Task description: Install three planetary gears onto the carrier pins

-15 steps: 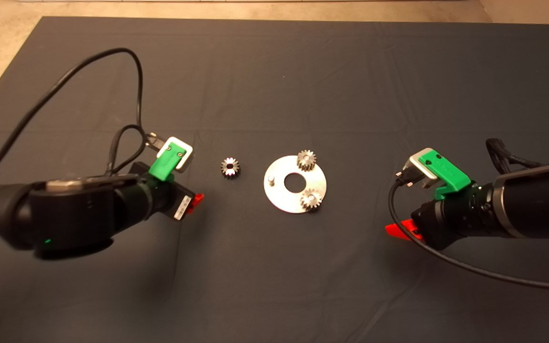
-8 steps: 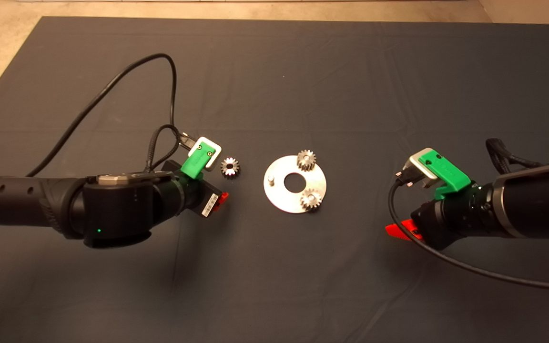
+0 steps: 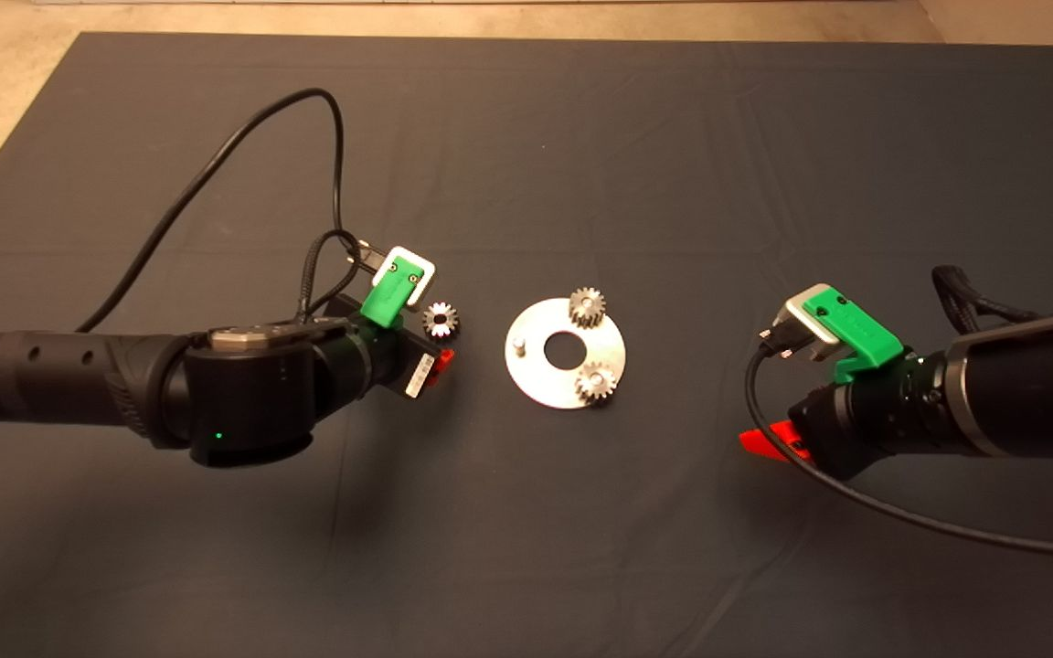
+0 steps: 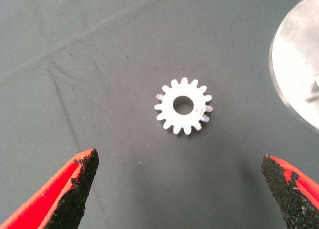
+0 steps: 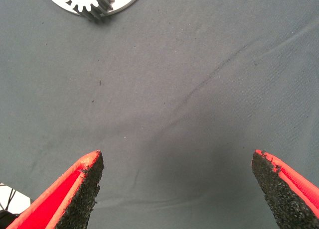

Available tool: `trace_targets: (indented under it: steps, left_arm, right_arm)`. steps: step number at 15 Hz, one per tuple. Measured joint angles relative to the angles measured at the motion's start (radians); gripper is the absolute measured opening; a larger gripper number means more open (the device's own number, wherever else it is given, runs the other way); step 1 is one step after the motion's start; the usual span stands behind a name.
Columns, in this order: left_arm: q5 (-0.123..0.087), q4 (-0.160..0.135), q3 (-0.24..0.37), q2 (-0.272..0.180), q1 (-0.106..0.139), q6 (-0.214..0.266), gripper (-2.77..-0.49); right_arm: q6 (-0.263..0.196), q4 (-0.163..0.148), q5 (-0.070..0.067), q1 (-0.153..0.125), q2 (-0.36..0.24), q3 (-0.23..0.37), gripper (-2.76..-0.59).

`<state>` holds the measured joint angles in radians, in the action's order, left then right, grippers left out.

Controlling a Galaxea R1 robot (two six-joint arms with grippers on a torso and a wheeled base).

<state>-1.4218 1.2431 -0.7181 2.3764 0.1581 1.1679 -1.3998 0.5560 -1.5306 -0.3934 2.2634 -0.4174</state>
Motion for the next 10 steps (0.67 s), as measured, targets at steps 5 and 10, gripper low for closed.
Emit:
trace_targets:
  steps: [5, 10]
  left_arm:
    - [0.047, 0.022, -0.039, 0.001, -0.009, 0.025, -0.90]
    - [0.058, 0.044, -0.064, 0.022, -0.030, 0.041, -0.90]
  right_arm:
    - [0.000, 0.000, 0.000, 0.000, 0.000, 0.000, -1.15]
    - [0.000, 0.000, -0.001, 0.000, -0.001, 0.000, -1.15]
